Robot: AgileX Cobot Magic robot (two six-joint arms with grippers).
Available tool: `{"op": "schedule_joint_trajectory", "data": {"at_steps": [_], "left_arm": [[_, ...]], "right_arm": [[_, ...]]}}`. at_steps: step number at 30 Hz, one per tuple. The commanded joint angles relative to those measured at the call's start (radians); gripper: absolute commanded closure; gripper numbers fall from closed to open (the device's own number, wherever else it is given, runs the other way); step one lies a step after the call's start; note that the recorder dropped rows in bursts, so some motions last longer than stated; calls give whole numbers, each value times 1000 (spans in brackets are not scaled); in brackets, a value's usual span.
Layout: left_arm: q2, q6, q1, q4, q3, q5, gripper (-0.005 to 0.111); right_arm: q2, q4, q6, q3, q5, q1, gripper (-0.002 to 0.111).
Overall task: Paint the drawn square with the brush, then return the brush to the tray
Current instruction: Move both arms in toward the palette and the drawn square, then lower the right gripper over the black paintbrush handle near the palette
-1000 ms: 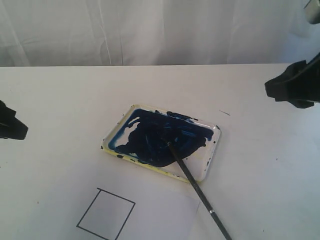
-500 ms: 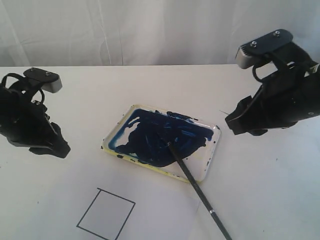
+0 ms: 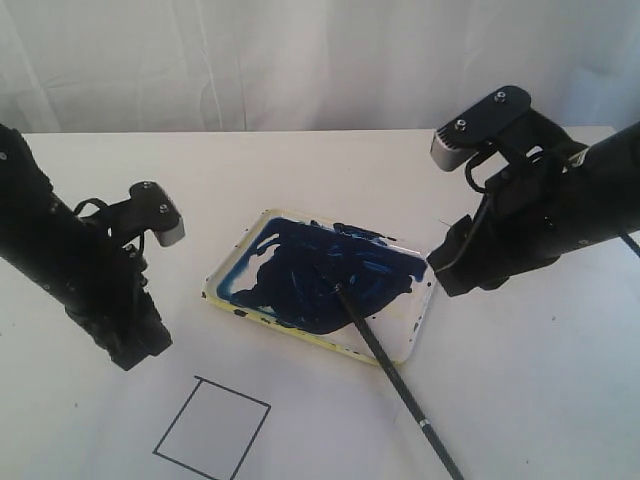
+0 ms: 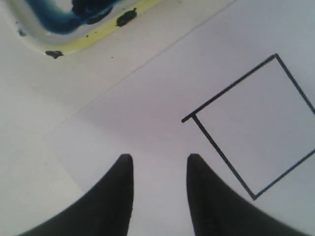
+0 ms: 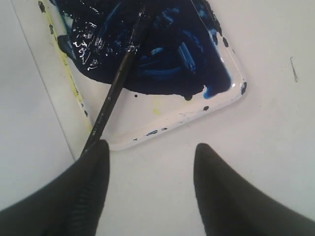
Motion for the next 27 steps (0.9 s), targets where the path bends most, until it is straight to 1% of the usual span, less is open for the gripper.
{"op": "schedule_joint_trajectory", "data": {"at_steps": [1,4,10,14,22,27], "left_arm": [[17,162,-7,-15,-5,36,65],[27,206,-7,-16,-5,28,65],[70,205,-7,47,-3,-15,65],[111,208,-7,51,-3,-41,65],[182,209,-7,48,-3,-31,65],[194,209,-7,48,-3,-31,65]], "right_arm": [[24,1,-19,-6,-12,3,58],[40,1,-23,-6,-12,3,58],[45,1,-28,-6,-16,3,58],[47,1,-30,-6,-31,3,58],[48,6,-30,-6,-27,3,58],[48,6,-30,-6,-27,3,58]]}}
